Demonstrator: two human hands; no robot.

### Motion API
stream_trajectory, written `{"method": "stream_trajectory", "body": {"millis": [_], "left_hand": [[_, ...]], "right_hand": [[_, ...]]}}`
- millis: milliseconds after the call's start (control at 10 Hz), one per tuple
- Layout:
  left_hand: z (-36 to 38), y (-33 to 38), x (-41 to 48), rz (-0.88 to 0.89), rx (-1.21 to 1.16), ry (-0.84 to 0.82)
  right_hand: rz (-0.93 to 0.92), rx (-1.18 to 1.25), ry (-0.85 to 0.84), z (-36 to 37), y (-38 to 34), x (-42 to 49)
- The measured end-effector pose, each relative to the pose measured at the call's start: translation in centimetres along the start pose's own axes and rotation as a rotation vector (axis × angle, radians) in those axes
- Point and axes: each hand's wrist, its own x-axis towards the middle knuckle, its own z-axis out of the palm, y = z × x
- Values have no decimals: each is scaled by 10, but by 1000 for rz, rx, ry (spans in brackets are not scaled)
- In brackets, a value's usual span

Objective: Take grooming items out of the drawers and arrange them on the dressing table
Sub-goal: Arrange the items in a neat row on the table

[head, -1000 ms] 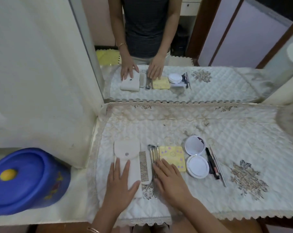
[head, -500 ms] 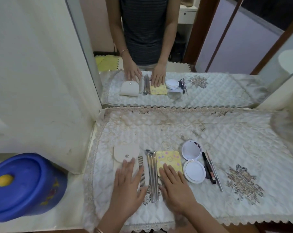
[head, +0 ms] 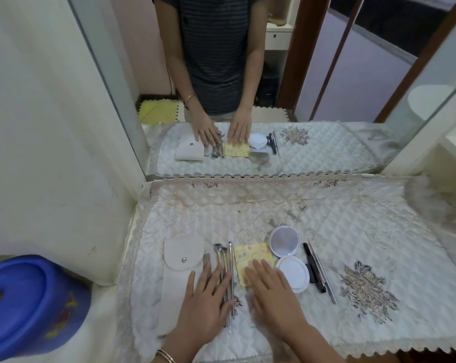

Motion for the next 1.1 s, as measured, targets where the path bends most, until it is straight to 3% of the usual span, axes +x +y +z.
{"method": "stream_trajectory", "body": {"millis": [200, 300, 500, 700, 900, 1000, 1100], "left_hand": [[2, 1, -4, 12, 26, -15], [2, 5, -3, 29, 32, 4], [7, 32, 11, 249, 35, 21], [13, 36, 12, 234, 83, -129], [13, 32, 7, 250, 33, -47], [12, 30, 7, 269, 52, -108], [-8, 24, 8, 220, 40, -105]], "right_hand": [[246, -76, 103, 0, 40, -5], [240, -87, 79, -2, 46, -4], [196, -86, 166, -16, 45, 0], [163, -115, 129, -15, 49, -1], [159, -73, 128, -10, 51, -3], [188, -42, 96, -13, 49, -3], [230, 141, 54, -21, 46, -2]]}}
